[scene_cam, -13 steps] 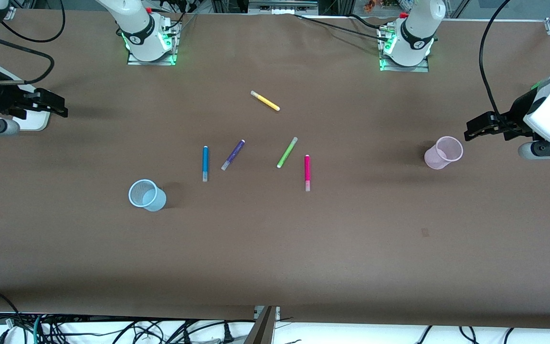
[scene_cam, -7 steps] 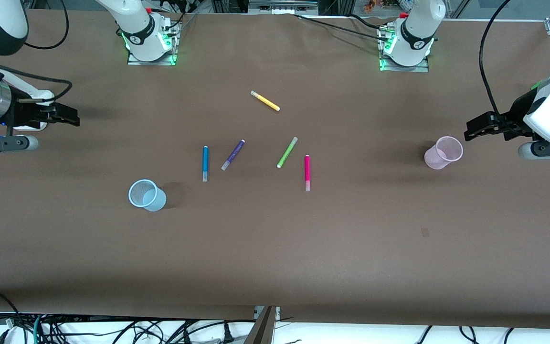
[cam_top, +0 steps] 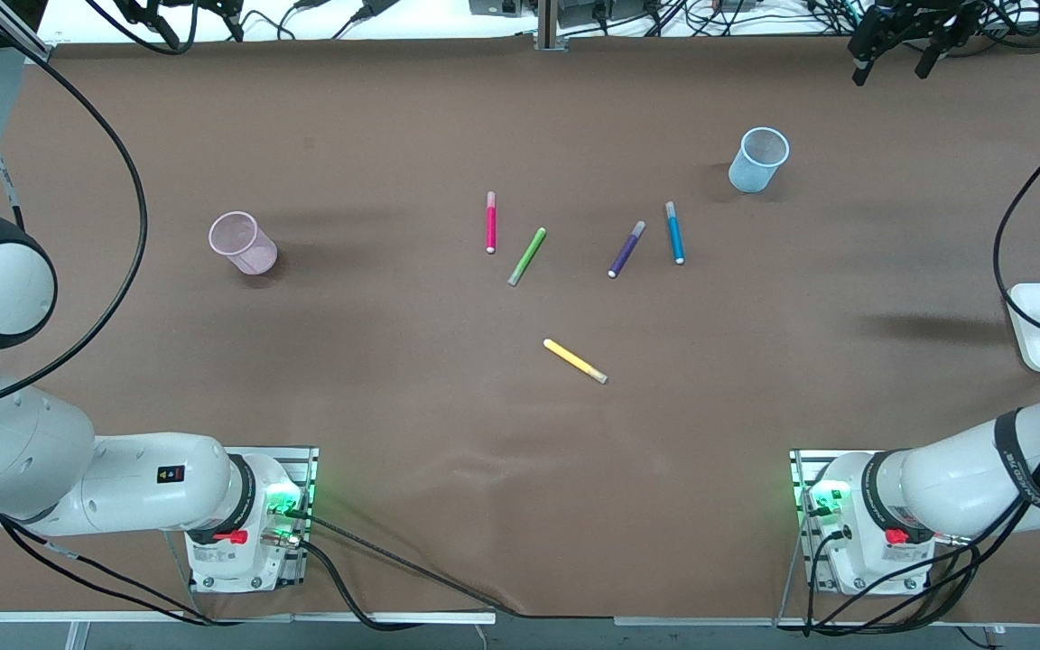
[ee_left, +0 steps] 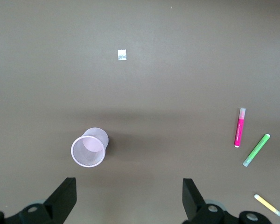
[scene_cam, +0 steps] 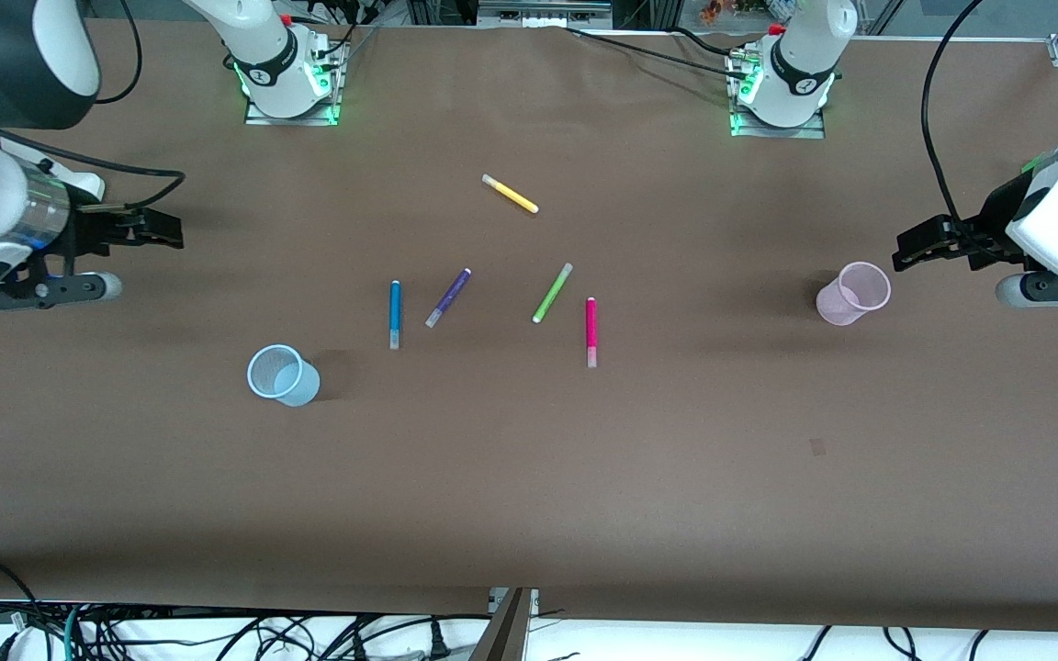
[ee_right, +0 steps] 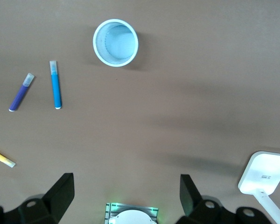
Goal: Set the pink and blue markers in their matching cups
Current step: 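Move the right gripper toward the blue marker while the left gripper reaches the pink marker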
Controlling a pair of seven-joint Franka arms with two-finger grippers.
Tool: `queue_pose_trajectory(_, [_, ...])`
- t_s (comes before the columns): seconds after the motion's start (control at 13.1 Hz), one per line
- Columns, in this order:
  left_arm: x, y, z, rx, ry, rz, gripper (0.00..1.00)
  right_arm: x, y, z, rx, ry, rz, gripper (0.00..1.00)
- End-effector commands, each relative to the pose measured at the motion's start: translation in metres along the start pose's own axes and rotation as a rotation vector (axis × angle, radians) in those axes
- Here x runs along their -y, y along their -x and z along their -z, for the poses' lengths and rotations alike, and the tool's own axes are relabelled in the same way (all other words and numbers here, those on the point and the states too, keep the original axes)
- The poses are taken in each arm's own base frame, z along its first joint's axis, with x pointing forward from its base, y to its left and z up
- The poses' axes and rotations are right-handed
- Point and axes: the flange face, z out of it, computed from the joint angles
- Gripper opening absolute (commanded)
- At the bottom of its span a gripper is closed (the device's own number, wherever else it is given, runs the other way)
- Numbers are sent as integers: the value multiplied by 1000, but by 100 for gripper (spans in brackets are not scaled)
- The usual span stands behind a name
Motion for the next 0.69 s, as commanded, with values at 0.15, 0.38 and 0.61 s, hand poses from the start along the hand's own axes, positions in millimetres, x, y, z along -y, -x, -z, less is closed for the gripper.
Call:
queue_pose_trajectory(0.15, [1,-2,2,8,15,-10,100,19,-19,-9,-20,10,19,100])
queue_pose_trajectory(0.38, [-2,-1,1,15,17,-13,100,45,-42,-32,-28,26,59,100])
queue_pose_trajectory(0.61, [-44,6,-12,44,23,-76,100,56,-53,-41,-48,28,75,100])
